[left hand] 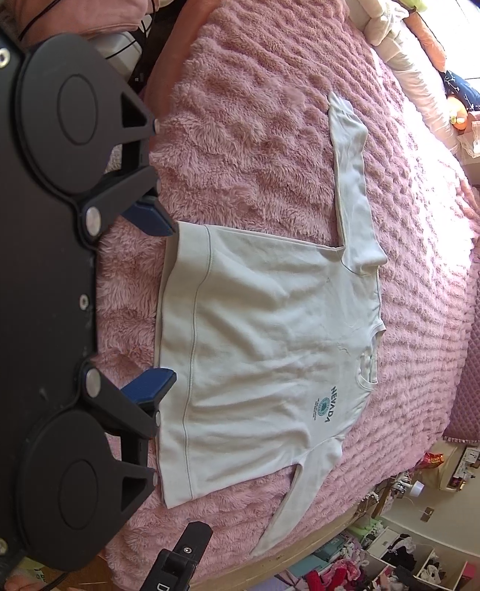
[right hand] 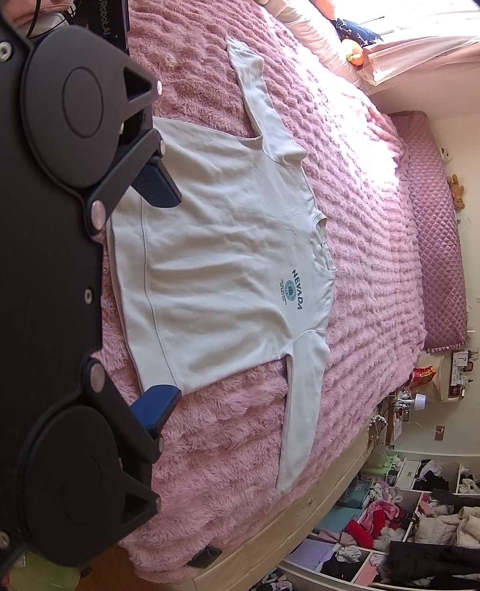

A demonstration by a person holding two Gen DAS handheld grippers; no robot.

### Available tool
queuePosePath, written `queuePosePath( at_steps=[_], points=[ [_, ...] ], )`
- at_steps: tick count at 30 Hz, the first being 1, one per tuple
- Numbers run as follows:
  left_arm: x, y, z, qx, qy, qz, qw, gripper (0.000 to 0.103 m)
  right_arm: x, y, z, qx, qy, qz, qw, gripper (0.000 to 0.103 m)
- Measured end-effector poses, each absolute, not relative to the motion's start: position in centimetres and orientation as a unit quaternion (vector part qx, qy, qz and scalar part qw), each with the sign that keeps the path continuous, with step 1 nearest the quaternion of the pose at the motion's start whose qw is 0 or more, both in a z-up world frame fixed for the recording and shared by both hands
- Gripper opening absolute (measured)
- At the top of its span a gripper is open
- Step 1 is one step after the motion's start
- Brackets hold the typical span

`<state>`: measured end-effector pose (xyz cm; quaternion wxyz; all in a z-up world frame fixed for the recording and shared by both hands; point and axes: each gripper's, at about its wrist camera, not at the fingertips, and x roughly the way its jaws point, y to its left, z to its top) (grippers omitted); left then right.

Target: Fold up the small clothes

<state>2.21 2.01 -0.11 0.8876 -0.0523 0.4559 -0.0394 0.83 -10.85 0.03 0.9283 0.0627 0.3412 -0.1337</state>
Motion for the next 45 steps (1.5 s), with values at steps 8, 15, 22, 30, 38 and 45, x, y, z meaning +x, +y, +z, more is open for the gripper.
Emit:
queuePosePath(
  at_steps=[8,15,22,30,38,45],
  points=[
    [9.1,6.8,-1.2,-0.091,0.367,-0.026,0.926,0.08,6.5,-9.3,-0.8,-0.027,0.238,-0.106,0.965,0.103],
    [19.0,15.3,-5.0,-0.15,0.338,-0.005,0.929,0.08,15.7,-8.8,-3.2,-0.039,0.256,-0.097,0.961,0.103],
    [30.5,28.0,-11.4,-0.23,0.3,0.088,0.921,0.08,23.6,-8.5,-7.1,-0.008,0.25,-0.069,0.966,0.103],
    [39.2,42.6,-20.5,-0.45,0.252,0.179,0.838,0.075,29.9,-8.1,-12.4,0.004,0.292,-0.069,0.954,0.103],
    [42.3,46.7,-22.3,-0.515,0.162,0.205,0.816,0.058,31.7,-7.7,-15.4,-0.008,0.331,-0.064,0.941,0.103],
    [43.3,45.5,-18.8,-0.505,0.149,0.158,0.835,0.005,31.8,-8.8,-15.3,-0.001,0.333,-0.069,0.94,0.103]
  ],
)
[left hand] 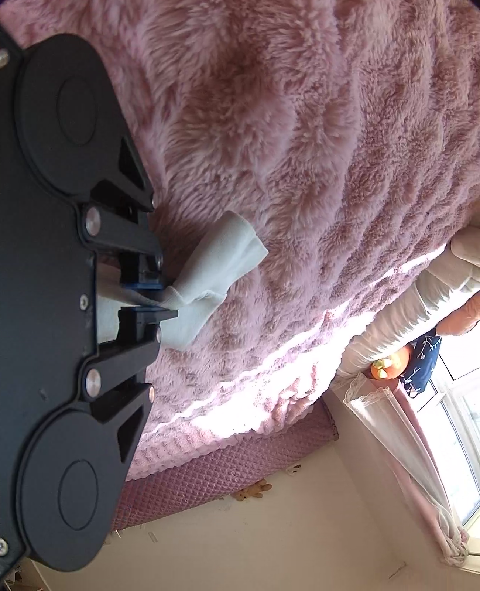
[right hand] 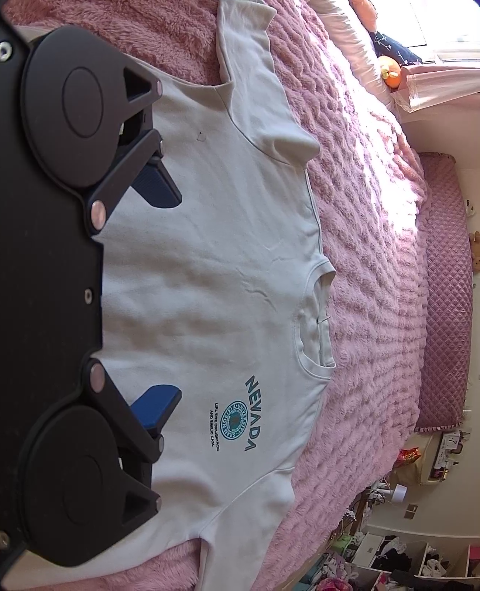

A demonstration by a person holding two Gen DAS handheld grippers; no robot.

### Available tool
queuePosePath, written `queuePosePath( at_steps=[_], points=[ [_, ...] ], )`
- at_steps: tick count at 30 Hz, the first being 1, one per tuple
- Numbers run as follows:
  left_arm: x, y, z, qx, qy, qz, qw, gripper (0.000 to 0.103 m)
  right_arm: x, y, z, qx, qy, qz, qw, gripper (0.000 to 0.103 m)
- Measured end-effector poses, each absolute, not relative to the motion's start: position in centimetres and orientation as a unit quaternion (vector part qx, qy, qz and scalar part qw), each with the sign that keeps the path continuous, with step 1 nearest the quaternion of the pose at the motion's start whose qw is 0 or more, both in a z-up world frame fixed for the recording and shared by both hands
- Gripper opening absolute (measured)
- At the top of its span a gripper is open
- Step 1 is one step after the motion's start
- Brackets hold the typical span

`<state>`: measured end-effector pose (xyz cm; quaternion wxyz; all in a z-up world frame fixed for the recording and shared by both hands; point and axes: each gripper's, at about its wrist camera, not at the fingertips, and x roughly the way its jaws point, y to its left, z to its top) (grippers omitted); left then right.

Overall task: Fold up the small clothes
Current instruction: 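Grasp a sleeve cuff with the left gripper and fold it across the chest, then move the right gripper to the other sleeve cuff and close on it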

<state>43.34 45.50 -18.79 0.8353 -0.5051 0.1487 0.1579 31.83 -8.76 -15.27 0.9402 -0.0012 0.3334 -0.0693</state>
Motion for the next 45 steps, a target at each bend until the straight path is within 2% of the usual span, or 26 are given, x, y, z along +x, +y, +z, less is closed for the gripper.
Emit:
queuePosePath(
  at_steps=[4,8,12,16,18,19,21,24,27,29,34,37,38,39,40,45],
  points=[
    [44.0,41.9,-14.0,-0.508,0.122,0.085,0.848,0.005,31.2,-10.1,-14.5,0.009,0.327,-0.077,0.942,0.103],
    [45.6,34.6,-8.4,-0.505,0.11,-0.023,0.856,0.005,29.6,-11.9,-13.7,0.033,0.318,-0.082,0.944,0.103],
    [47.3,23.2,-4.0,-0.489,0.121,-0.149,0.851,0.005,27.6,-14.1,-12.6,0.048,0.306,-0.095,0.946,0.103],
    [48.0,10.2,-4.7,-0.481,0.174,-0.249,0.822,0.007,25.3,-17.4,-11.5,0.08,0.295,-0.116,0.945,0.103],
    [48.7,3.9,-7.2,-0.459,0.237,-0.279,0.809,0.044,24.4,-19.0,-11.3,0.087,0.291,-0.13,0.944,0.103],
    [48.8,1.2,-8.7,-0.441,0.276,-0.281,0.806,0.058,24.1,-19.7,-11.2,0.089,0.291,-0.136,0.943,0.103],
    [48.6,-1.8,-10.5,-0.408,0.326,-0.283,0.805,0.055,23.8,-21.4,-11.3,0.101,0.285,-0.137,0.943,0.103],
    [47.4,-0.3,-11.8,-0.389,0.314,-0.29,0.816,0.056,24.9,-23.9,-12.0,0.134,0.289,-0.119,0.94,0.1],
    [45.7,4.8,-11.9,-0.361,0.287,-0.235,0.855,0.057,27.7,-25.4,-13.6,0.174,0.289,-0.093,0.937,0.088],
    [45.8,8.0,-12.7,-0.335,0.289,-0.186,0.878,0.057,30.2,-25.8,-14.6,0.205,0.283,-0.072,0.934,0.068],
    [45.6,15.1,-15.3,-0.327,0.313,-0.099,0.886,0.057,37.8,-27.0,-19.1,0.348,0.3,-0.039,0.887,0.064],
    [45.4,16.9,-16.8,-0.323,0.324,-0.077,0.886,0.057,40.6,-26.0,-21.1,0.379,0.31,-0.07,0.869,0.061],
    [45.3,17.3,-17.1,-0.323,0.328,-0.072,0.885,0.057,41.1,-25.4,-21.1,0.372,0.299,-0.07,0.876,0.054],
    [45.5,17.5,-17.5,-0.324,0.332,-0.065,0.883,0.057,41.6,-24.9,-20.9,0.363,0.292,-0.071,0.882,0.042],
    [45.5,18.0,-18.2,-0.329,0.338,-0.063,0.88,0.057,42.1,-24.6,-20.7,0.355,0.299,-0.067,0.883,0.004],
    [46.2,17.7,-19.2,-0.338,0.343,-0.069,0.874,0.057,38.8,-25.4,-15.4,0.331,0.233,-0.054,0.913,0.005]
  ],
)
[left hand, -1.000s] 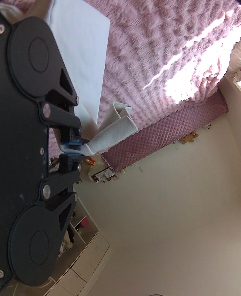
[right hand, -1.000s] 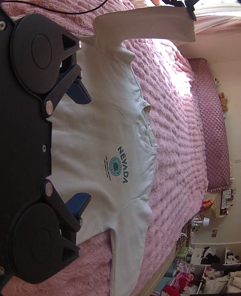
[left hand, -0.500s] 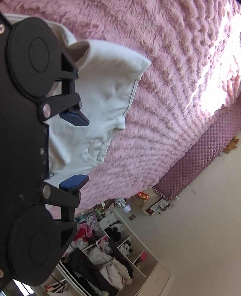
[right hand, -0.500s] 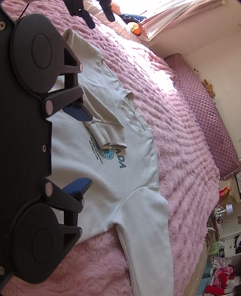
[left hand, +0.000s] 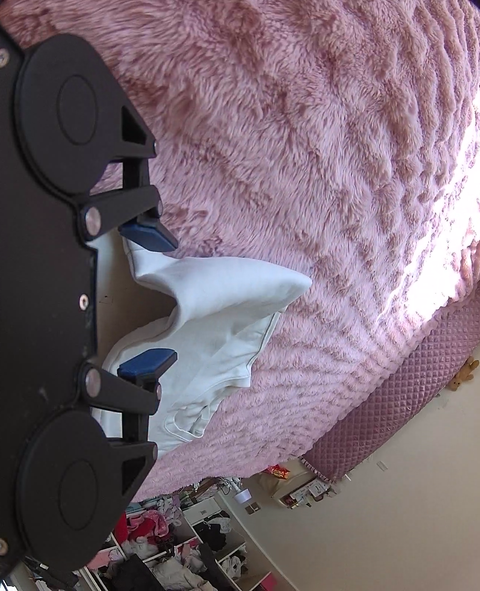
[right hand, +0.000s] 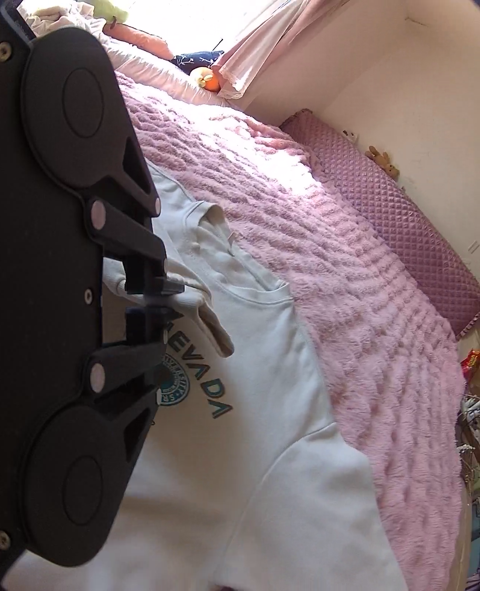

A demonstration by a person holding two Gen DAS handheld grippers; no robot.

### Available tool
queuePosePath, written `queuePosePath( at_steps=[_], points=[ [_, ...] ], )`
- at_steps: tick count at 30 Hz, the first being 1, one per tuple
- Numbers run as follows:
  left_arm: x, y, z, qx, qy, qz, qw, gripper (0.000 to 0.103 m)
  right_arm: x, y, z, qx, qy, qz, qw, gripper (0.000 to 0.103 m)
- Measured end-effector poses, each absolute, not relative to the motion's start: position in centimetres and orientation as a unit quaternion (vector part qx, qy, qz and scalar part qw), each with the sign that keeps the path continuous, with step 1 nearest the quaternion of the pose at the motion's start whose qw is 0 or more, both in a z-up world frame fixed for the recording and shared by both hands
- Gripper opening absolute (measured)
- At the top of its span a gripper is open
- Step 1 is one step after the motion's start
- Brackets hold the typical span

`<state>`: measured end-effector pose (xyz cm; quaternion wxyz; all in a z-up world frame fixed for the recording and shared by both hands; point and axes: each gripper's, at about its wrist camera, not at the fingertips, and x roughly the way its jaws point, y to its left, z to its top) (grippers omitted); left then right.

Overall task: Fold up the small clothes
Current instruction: 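Move the right gripper to the other sleeve cuff and close on it, then lift the held sleeve with the right gripper and lay it across the chest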

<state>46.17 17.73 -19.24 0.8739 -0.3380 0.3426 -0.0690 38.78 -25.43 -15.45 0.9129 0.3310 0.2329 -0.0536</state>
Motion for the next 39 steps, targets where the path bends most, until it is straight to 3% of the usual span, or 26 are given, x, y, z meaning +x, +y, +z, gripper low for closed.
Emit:
queuePosePath(
  at_steps=[4,15,28,30,32,37,39],
  points=[
    [45.9,16.4,-19.2,-0.323,0.355,-0.079,0.874,0.057,35.8,-29.2,-13.3,0.324,0.209,-0.087,0.919,0.005],
    [47.0,13.8,-19.1,-0.338,0.352,-0.088,0.868,0.057,34.1,-32.3,-18.2,0.323,0.257,-0.147,0.899,0.006],
    [50.0,10.1,-22.8,-0.248,0.414,-0.094,0.871,0.061,33.3,-34.3,-21.0,0.357,0.273,-0.159,0.879,0.005],
    [49.9,9.9,-21.9,-0.247,0.414,-0.087,0.872,0.061,32.7,-34.0,-20.1,0.35,0.274,-0.175,0.879,0.008],
    [49.4,9.5,-20.7,-0.244,0.405,-0.094,0.876,0.06,31.9,-33.1,-18.8,0.326,0.263,-0.191,0.888,0.021],
    [47.8,8.3,-18.9,-0.226,0.39,-0.126,0.883,0.061,30.9,-31.1,-17.3,0.278,0.218,-0.146,0.924,0.021],
    [47.8,7.8,-19.2,-0.211,0.4,-0.118,0.884,0.061,31.9,-30.9,-18.2,0.277,0.239,-0.118,0.923,0.021]
  ],
)
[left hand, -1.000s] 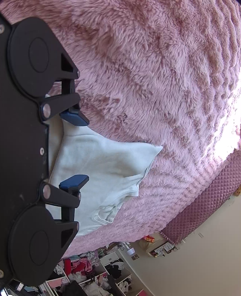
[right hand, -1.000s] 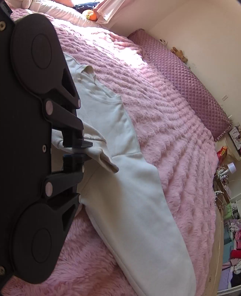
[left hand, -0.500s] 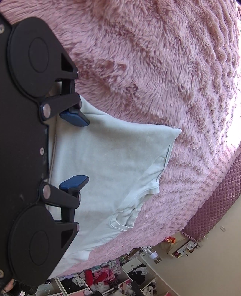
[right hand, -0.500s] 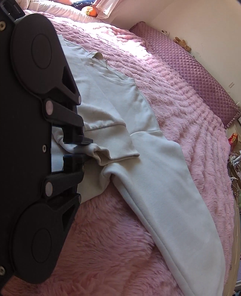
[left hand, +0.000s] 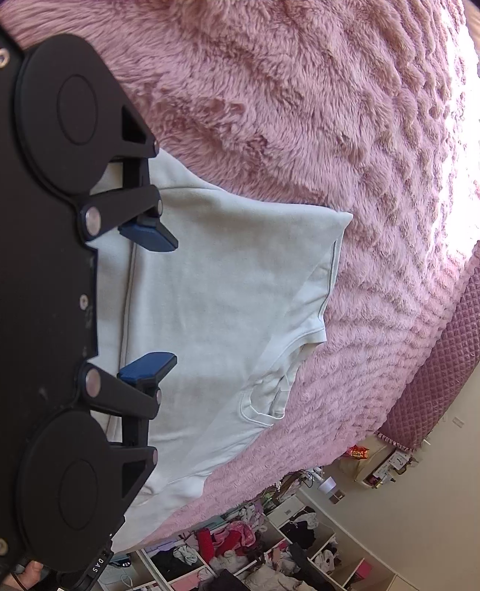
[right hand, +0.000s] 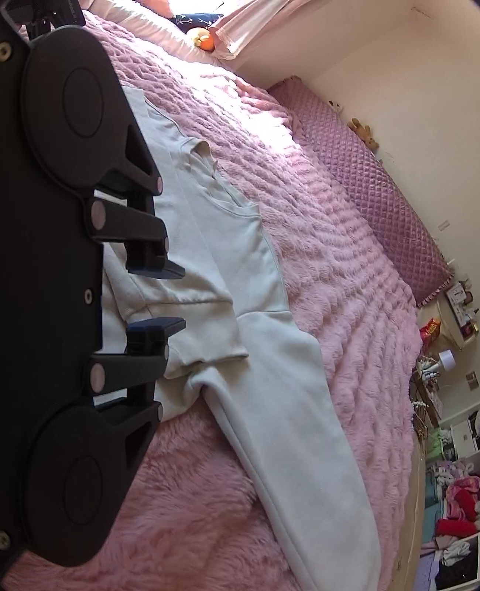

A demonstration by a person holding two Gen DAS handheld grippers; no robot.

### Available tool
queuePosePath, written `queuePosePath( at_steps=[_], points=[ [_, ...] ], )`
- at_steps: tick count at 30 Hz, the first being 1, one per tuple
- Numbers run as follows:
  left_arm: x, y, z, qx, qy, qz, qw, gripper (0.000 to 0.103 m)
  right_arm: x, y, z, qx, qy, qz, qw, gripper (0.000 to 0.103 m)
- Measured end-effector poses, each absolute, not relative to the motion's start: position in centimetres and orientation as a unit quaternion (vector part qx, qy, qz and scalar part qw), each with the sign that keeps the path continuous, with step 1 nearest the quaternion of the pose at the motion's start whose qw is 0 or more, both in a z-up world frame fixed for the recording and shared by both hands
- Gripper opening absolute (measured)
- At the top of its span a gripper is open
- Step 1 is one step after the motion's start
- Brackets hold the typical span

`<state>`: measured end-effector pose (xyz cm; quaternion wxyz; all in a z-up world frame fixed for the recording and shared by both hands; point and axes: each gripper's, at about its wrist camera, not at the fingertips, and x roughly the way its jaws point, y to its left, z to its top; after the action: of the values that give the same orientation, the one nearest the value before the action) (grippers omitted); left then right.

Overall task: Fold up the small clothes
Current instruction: 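Lift the held sleeve with the right gripper and lay it across the chest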

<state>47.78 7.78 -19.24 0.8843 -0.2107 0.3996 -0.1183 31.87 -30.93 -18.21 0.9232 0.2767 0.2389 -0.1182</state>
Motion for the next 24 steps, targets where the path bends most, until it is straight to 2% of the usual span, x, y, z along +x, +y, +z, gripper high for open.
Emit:
queuePosePath(
  at_steps=[3,5,8,9,11,13,16,24],
  points=[
    [48.2,8.0,-20.7,-0.213,0.43,-0.094,0.872,0.061,33.1,-31.7,-20.3,0.292,0.279,-0.136,0.905,0.02],
    [48.3,8.4,-21.8,-0.214,0.441,-0.088,0.867,0.062,32.6,-32.7,-21.3,0.322,0.273,-0.124,0.898,0.017],
    [48.4,8.2,-21.9,-0.197,0.447,-0.089,0.868,0.062,30.9,-34.5,-20.7,0.367,0.259,-0.105,0.887,0.02],
    [48.4,8.2,-21.6,-0.195,0.447,-0.086,0.868,0.062,29.8,-35.6,-20.0,0.379,0.241,-0.104,0.887,0.023],
    [48.0,8.2,-21.0,-0.2,0.441,-0.083,0.871,0.062,27.0,-38.6,-18.8,0.408,0.199,-0.124,0.883,0.037],
    [47.6,8.3,-20.8,-0.195,0.44,-0.087,0.872,0.062,23.9,-42.4,-17.9,0.425,0.162,-0.167,0.874,0.042],
    [47.5,8.2,-21.4,-0.183,0.449,-0.088,0.87,0.062,19.6,-48.2,-17.2,0.433,0.128,-0.247,0.858,0.042],
    [47.7,7.7,-21.6,-0.178,0.45,-0.074,0.872,0.062,12.6,-58.3,-19.9,0.574,0.002,-0.322,0.753,0.04]
  ],
)
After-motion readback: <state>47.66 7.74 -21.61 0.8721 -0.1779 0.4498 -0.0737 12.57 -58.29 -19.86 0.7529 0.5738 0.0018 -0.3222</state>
